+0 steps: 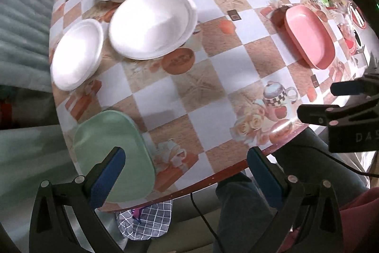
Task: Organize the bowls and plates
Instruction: 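Move both tools over to the pink square plate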
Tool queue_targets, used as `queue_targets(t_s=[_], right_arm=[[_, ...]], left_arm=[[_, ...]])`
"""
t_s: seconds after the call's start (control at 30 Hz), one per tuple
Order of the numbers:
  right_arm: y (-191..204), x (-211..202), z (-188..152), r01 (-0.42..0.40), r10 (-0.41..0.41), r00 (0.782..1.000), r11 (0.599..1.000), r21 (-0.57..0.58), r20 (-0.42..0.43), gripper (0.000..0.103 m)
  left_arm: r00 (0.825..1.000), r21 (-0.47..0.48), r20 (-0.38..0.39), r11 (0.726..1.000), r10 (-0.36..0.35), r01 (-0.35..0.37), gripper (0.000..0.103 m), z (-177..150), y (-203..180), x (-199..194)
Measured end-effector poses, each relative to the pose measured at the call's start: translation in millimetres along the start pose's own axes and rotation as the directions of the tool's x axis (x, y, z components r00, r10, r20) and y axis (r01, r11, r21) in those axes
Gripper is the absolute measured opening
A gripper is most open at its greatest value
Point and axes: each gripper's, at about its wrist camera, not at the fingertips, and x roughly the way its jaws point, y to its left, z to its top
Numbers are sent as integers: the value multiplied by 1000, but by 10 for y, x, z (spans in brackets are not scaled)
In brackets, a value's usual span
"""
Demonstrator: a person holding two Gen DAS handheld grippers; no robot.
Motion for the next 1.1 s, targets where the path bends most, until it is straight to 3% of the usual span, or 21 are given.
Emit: queue_targets(t_s=[0.3,0.67,0.9,1.1], right_arm=[[-461,7,-61,-12,12,1000,998,62,2,89],[-1454,-1,107,-37,38,999,987,154,-6,89],[-1984,16,238,-30,34,999,987,159,-26,89],[-2318,40,325,-15,22,999,988,154,-42,89]], left_arm=[[999,-3,-32,1000,-9,9,103,203,-228,4],[997,72,-76,997,22,-16,103,770,-1056,-7],[995,44,-91,999,34,-30,103,1029,-1414,-49],[993,-25,-112,999,38,-41,103,1189,-1486,-52]])
